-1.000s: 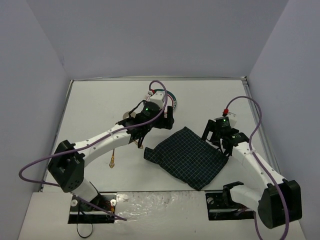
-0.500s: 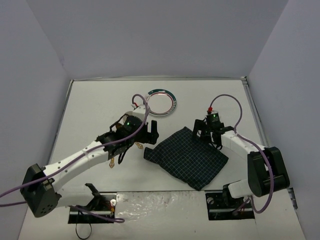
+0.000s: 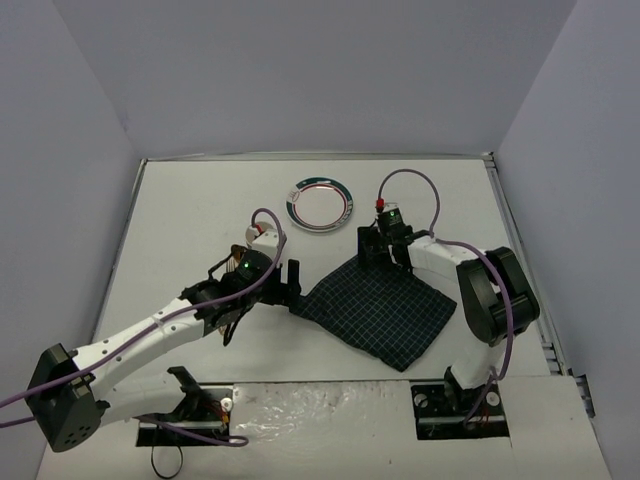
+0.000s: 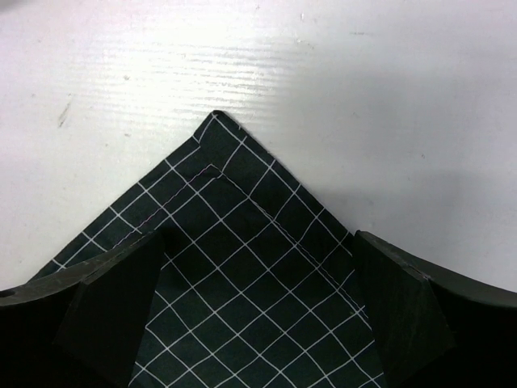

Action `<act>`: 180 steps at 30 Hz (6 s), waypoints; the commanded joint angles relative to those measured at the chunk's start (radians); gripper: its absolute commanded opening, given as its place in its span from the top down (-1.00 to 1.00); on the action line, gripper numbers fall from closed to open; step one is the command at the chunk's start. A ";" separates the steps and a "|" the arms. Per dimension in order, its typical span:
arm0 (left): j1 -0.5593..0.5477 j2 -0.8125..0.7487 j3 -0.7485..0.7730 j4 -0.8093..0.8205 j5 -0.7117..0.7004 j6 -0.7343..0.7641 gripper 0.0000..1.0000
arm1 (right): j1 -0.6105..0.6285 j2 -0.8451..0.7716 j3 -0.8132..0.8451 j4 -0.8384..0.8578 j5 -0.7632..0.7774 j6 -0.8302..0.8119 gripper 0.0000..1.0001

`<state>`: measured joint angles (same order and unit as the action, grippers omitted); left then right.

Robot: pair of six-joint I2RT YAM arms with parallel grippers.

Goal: Set the dinner table for one person

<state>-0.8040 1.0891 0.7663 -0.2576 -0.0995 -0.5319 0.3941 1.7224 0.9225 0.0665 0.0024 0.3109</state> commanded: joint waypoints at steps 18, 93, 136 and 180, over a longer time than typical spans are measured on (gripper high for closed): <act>0.012 0.037 0.006 0.065 -0.029 0.017 -0.55 | -0.051 0.200 0.134 -0.109 0.164 0.049 0.19; 0.071 -0.056 0.135 0.151 0.053 0.255 -0.55 | -0.082 -0.099 0.212 -0.022 0.183 -0.155 1.00; 0.014 0.679 0.321 0.450 0.133 0.004 0.08 | -0.666 -0.039 0.064 -0.054 0.008 0.133 -0.17; 0.012 0.866 0.439 0.410 0.055 -0.193 0.19 | -0.680 0.225 0.478 -0.033 -0.066 0.019 0.36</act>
<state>-0.7918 1.9553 1.1588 0.1907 -0.0687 -0.7401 -0.3010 2.0219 1.3542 0.0260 -0.0385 0.3603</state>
